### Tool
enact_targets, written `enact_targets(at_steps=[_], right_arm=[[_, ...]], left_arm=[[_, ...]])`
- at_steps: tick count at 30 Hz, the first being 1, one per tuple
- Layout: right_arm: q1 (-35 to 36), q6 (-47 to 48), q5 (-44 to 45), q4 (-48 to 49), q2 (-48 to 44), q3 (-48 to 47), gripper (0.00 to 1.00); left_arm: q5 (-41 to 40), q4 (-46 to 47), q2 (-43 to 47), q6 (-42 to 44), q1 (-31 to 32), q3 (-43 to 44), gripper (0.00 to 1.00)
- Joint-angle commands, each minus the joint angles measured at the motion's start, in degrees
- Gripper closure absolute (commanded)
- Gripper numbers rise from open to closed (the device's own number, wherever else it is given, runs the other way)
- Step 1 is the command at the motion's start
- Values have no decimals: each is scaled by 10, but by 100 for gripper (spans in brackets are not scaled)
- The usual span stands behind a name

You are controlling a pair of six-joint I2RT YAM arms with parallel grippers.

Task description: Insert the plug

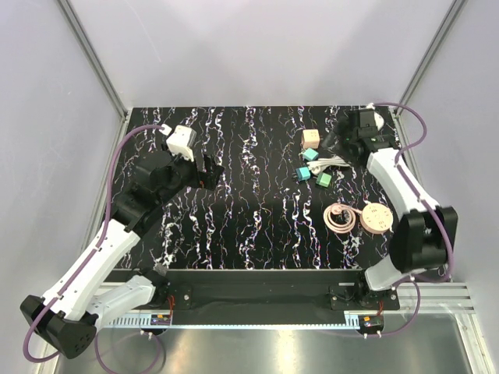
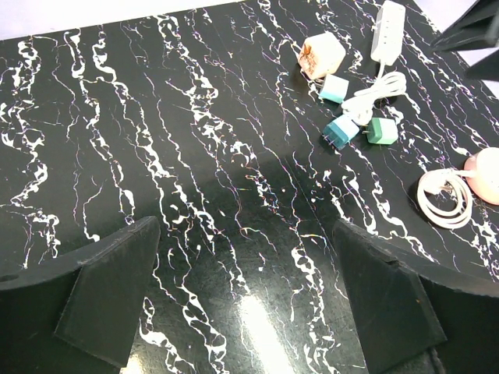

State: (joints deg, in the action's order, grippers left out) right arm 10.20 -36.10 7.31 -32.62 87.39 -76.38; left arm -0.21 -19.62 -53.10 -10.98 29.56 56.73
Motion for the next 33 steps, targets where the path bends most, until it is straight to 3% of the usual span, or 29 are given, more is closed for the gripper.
enact_targets(at_steps=[1, 8, 14, 17, 22, 27, 33], right_arm=[[-44, 2, 31, -9, 48, 11, 12], [-47, 101, 23, 12, 146, -47, 20], [-47, 73, -5, 4, 174, -83, 28], [-49, 4, 69, -66, 163, -73, 30], [-57, -75, 64, -98, 91, 38, 35], [-57, -72, -6, -93, 22, 114, 39], [-56, -78, -26, -70, 1, 193, 43]], left_arm=[[-4, 28, 8, -2, -2, 0, 1], [34, 28, -8, -22, -2, 0, 1], [32, 28, -10, -25, -2, -2, 1], [31, 28, -11, -26, -2, -4, 1], [26, 27, -6, -27, -1, -3, 1], [35, 26, -10, -33, -2, -1, 1], [7, 15, -3, -30, -1, 1, 1]])
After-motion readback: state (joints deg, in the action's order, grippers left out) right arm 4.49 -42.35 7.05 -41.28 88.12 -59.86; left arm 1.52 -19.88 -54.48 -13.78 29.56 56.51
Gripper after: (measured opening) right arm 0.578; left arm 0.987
